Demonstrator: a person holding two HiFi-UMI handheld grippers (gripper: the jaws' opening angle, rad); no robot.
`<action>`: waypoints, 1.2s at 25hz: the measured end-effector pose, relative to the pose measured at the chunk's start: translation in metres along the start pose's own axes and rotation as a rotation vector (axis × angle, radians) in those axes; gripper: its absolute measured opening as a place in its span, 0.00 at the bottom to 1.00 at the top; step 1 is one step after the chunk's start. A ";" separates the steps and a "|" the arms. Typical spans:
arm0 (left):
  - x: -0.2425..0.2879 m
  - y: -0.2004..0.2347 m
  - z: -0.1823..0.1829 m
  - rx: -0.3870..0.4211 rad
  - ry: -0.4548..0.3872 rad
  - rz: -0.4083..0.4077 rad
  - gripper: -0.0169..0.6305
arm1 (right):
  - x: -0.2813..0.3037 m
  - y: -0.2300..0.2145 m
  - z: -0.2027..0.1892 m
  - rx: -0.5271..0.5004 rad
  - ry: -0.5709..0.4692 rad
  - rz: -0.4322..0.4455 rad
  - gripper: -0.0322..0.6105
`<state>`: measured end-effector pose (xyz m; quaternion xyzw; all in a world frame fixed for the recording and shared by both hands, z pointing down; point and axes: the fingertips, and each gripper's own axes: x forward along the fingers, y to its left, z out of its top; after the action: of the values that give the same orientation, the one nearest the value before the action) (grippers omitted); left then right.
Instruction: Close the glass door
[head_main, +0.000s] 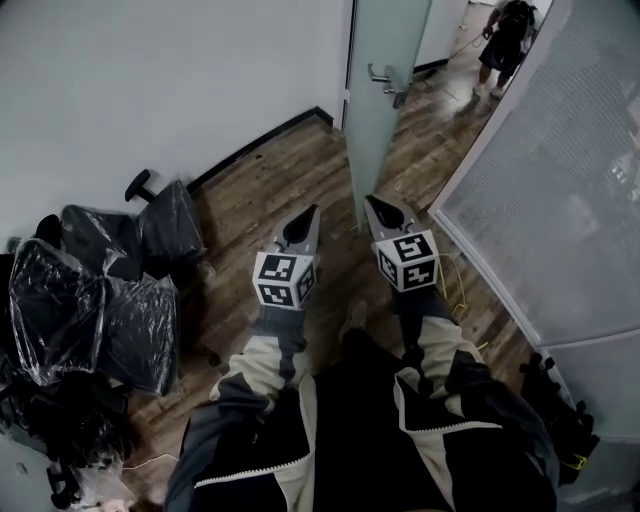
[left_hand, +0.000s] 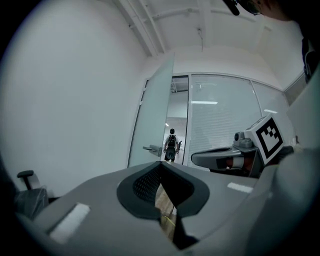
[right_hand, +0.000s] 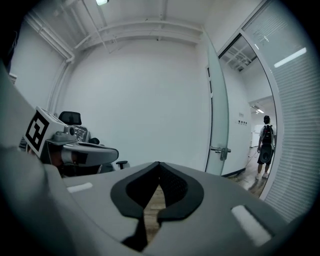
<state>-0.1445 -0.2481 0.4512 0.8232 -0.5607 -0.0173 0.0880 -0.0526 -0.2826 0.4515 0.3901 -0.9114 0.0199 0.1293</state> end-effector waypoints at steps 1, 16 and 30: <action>0.014 0.010 0.002 0.004 -0.002 0.010 0.03 | 0.017 -0.009 0.003 0.002 -0.005 0.014 0.05; 0.223 0.126 0.066 0.069 -0.016 0.121 0.03 | 0.230 -0.143 0.076 -0.031 -0.043 0.135 0.05; 0.357 0.179 0.070 0.112 0.014 -0.289 0.03 | 0.301 -0.215 0.072 0.057 -0.017 -0.266 0.05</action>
<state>-0.1860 -0.6512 0.4370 0.8989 -0.4361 0.0072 0.0422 -0.1140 -0.6543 0.4442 0.5111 -0.8518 0.0252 0.1121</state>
